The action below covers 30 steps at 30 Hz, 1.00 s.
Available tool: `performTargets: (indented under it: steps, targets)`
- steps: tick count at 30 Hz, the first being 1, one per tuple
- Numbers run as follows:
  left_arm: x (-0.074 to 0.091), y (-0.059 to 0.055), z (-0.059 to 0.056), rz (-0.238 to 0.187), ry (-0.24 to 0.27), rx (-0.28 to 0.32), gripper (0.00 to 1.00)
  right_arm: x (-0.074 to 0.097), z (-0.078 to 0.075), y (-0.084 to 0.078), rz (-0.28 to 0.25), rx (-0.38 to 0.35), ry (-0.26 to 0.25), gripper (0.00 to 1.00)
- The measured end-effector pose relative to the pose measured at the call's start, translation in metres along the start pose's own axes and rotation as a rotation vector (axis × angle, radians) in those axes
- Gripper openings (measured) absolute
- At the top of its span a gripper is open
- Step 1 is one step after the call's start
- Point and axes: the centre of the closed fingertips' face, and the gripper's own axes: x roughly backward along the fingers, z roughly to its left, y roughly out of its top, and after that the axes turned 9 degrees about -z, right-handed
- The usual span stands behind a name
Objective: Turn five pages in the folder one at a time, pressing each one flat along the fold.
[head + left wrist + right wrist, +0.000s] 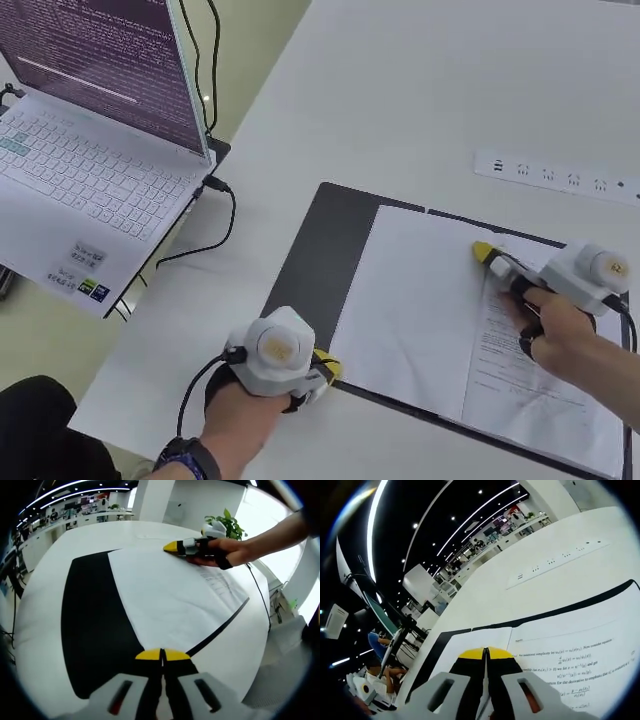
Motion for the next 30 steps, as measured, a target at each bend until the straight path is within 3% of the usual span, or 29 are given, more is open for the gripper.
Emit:
performTargets:
  steps: [3, 6, 14, 30]
  targets:
    - [0.000, 0.000, 0.000, 0.000, -0.003, 0.001, 0.00, 0.002, -0.001, -0.002, 0.023, 0.040, 0.016, 0.00]
    - [0.000, 0.000, 0.000, -0.001, -0.005, -0.001, 0.00, 0.016, 0.019, -0.012, 0.038, 0.051, 0.039, 0.00]
    - [0.000, 0.000, 0.000, -0.001, -0.008, 0.003, 0.00, 0.040, 0.039, -0.023, 0.053, 0.067, 0.070, 0.00]
    - [0.000, 0.001, -0.001, -0.004, -0.006, 0.015, 0.00, 0.080, 0.060, -0.044, 0.056, 0.035, 0.131, 0.00]
